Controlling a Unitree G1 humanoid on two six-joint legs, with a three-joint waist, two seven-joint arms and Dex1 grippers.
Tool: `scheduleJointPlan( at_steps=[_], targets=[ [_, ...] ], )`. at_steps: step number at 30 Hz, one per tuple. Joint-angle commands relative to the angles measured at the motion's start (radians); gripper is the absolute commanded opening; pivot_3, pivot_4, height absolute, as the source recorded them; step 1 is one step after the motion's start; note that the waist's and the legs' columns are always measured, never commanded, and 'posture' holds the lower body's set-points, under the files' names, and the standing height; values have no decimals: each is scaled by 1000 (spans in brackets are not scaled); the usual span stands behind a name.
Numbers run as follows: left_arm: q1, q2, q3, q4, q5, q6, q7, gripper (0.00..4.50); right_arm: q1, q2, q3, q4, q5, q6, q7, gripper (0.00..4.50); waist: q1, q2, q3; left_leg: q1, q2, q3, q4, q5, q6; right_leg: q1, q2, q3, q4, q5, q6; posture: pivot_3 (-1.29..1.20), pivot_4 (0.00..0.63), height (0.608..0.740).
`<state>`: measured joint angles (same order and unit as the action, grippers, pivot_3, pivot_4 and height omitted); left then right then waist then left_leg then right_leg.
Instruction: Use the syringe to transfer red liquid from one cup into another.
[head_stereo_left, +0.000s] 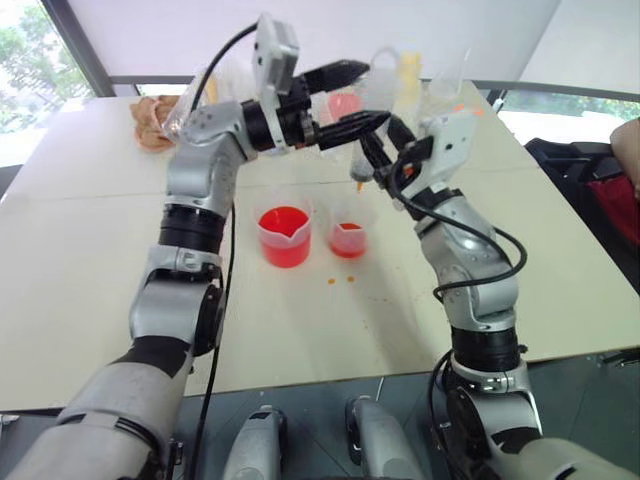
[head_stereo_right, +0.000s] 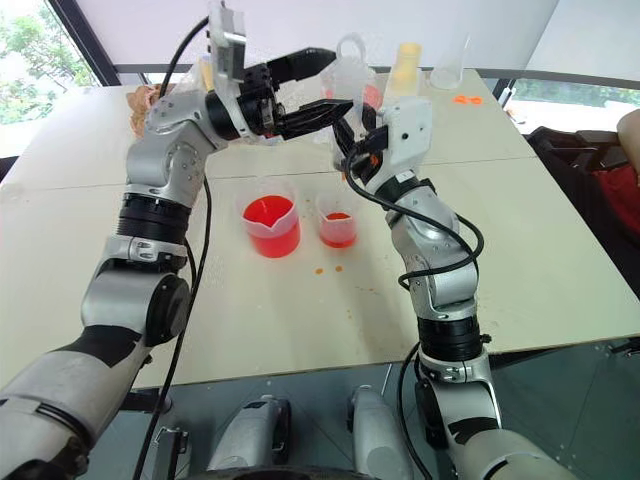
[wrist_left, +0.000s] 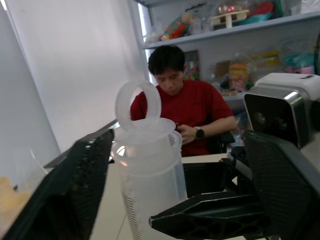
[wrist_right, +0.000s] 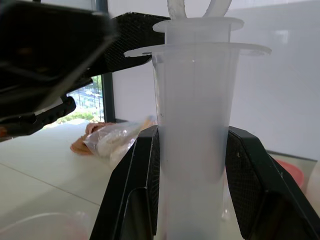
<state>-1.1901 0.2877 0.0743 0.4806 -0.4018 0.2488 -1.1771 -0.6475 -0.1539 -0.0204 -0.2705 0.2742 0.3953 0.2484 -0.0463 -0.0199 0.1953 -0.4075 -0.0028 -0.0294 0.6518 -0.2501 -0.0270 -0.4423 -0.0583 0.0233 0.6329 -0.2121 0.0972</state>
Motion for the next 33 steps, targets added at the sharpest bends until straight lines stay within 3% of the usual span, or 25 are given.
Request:
scheduleJointPlan(
  at_steps=[1,6,11,15,18,20,23,31,33],
  targets=[
    [32,75,45,-52,-35,87,33,4218,-44,1,-43,-122,60,17,-14,1303,0,1,0,1,0,0,0,0,0,0,0,0,0,0,0,0,150,740],
    [134,200,63,-198,-71,205,51,4218,-71,-57,-170,-123,211,202,-33,1303,8,1,0,0,0,0,1,0,0,1,0,0,0,0,0,0,150,740],
    [334,343,60,-532,-184,404,33,4218,-222,-292,-372,55,389,621,-80,1303,14,1,0,0,0,0,0,0,0,1,-4,0,-1,0,0,0,150,740],
    [470,443,71,-767,-302,548,34,4218,-330,-436,-426,289,386,907,-114,1303,24,1,0,0,0,1,-1,0,0,1,-3,0,-2,0,0,0,150,740],
    [622,477,79,-940,-375,614,76,4218,-324,-515,-373,412,388,1020,-27,1303,24,2,0,1,0,3,-2,0,0,2,-2,1,-3,0,-1,0,150,740],
    [695,477,81,-1010,-409,627,111,4218,-315,-528,-343,450,393,1068,13,1303,24,2,0,2,0,3,-3,0,1,2,-2,2,-3,0,-1,0,150,740],
    [831,512,0,-1028,-238,504,149,4218,-289,-493,-315,524,398,1146,54,1303,19,2,0,2,1,3,-1,0,1,2,0,2,-2,0,-1,0,150,740],
    [982,482,-72,-1072,-147,406,237,4218,-274,-442,-197,611,304,1092,85,1303,27,2,-1,1,1,3,0,0,1,2,0,2,-3,0,-1,0,150,740],
    [985,464,-72,-1071,-150,403,261,4255,-276,-443,-177,643,276,1057,90,2306,30,2,-1,1,1,3,0,0,1,3,0,2,-4,0,-1,0,150,740]
  ],
)
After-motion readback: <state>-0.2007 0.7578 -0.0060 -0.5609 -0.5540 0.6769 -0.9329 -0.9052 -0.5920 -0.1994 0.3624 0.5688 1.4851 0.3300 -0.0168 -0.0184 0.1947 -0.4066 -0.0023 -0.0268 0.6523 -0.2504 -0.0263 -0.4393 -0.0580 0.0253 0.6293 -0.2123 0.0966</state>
